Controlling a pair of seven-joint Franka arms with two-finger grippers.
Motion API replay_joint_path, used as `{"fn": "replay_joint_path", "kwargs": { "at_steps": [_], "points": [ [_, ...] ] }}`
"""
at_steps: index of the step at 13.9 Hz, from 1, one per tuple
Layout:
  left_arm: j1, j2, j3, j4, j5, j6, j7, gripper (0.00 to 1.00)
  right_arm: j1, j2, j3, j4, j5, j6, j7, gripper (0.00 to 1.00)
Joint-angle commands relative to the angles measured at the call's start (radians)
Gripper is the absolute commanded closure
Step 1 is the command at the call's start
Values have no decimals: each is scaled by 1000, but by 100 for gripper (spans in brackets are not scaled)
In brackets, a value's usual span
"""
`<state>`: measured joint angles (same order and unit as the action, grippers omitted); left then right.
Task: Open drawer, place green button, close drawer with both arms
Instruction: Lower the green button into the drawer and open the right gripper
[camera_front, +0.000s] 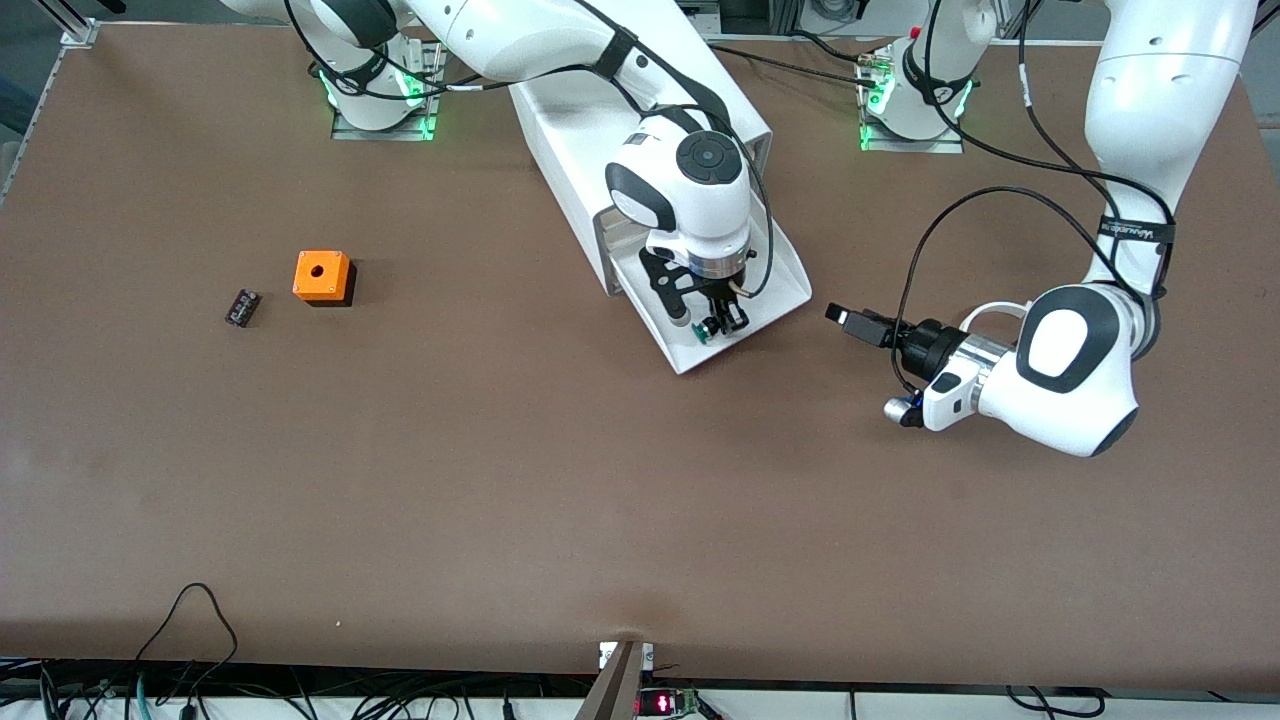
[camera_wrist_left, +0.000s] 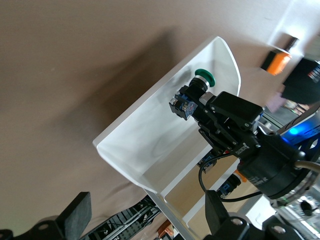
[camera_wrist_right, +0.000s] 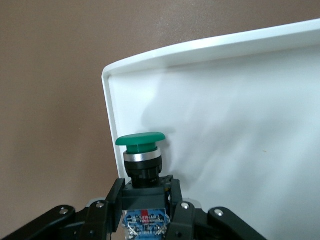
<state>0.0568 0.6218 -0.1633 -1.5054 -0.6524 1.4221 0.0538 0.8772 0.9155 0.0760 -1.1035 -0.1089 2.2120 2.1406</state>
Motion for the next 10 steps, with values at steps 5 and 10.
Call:
{"fn": "replay_joint_path", "kwargs": {
  "at_steps": [5,10],
  "points": [
    [-110,-106,-13,102,300,-55,-291,0,0,2,-7,33,-23,3,35,0],
    [-130,-79,-1,203,533,-34,-218,0,-101,-82,-38,33,14,-12,-71,0]
  ]
}}
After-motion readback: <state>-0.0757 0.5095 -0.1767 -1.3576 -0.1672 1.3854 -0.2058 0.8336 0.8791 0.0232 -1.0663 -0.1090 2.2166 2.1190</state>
